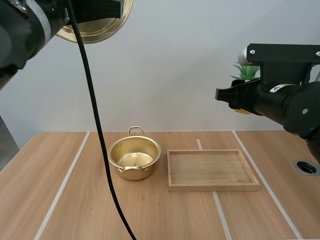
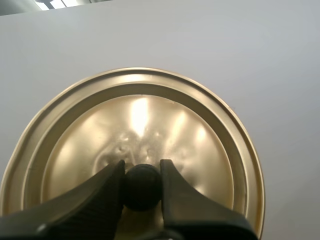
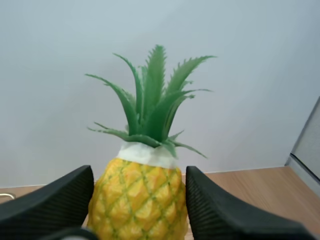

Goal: Open the pot, put the pineapple inside, and close it

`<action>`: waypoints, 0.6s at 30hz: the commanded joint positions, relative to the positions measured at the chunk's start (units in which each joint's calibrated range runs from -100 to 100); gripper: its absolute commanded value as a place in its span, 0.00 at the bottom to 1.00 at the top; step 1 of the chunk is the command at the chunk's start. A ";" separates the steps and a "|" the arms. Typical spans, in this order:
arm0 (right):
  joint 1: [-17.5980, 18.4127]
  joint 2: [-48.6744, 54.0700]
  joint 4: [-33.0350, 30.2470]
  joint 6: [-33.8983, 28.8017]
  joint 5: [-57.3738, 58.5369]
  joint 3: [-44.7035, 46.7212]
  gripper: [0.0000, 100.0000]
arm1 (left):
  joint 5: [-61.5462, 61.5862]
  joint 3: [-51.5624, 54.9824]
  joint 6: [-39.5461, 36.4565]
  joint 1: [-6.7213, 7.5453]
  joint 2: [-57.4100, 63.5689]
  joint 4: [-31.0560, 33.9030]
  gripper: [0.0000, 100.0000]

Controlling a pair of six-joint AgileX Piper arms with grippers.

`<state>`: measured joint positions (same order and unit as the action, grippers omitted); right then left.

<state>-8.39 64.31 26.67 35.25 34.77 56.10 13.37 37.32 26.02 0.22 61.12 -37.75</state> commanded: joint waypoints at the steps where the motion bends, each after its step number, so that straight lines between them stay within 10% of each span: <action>1: -0.23 -0.30 10.93 8.89 -2.50 -0.32 0.00 | -1.62 -0.39 -0.66 0.18 0.44 -0.69 0.00; 7: -0.23 -8.82 24.72 18.84 4.69 -6.15 0.00 | -1.62 -0.39 -0.66 0.18 0.44 -0.69 0.00; 18: 5.85 -20.77 26.22 26.53 8.70 -14.33 0.00 | -1.62 -0.39 -0.66 0.18 0.44 -0.69 0.00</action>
<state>-3.56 43.93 52.72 59.81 42.78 42.34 13.37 37.32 26.02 0.22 61.12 -37.75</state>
